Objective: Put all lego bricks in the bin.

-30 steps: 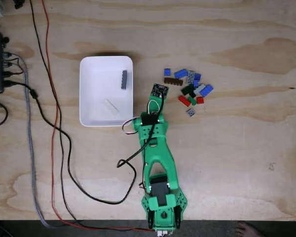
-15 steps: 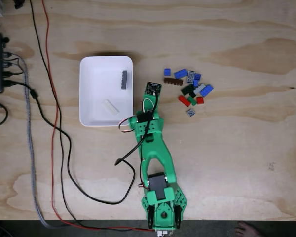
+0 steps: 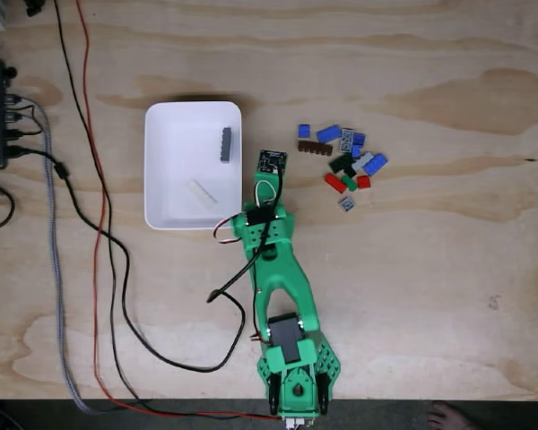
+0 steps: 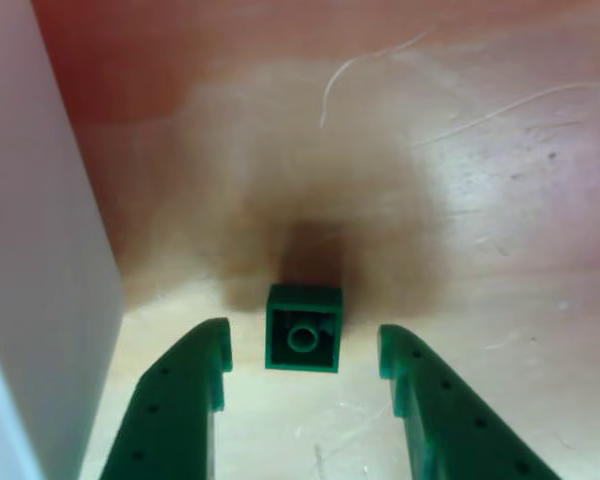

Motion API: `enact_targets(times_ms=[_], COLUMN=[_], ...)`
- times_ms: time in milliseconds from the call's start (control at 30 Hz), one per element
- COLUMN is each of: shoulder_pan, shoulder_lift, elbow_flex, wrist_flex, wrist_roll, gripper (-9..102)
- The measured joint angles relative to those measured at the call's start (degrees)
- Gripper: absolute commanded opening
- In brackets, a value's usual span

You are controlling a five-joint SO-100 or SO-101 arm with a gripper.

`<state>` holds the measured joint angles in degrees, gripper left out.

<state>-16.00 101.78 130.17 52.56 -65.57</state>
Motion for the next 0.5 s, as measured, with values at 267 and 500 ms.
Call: enact_targets(times_ms=[267,500], shoulder_pan=[-0.18,10.63], shoulder_lift=[0.18,12.39], elbow_flex=[0.70,-5.54], wrist_flex=[-2.46,2.64], wrist_roll=[0.00,3.78], gripper=[0,0])
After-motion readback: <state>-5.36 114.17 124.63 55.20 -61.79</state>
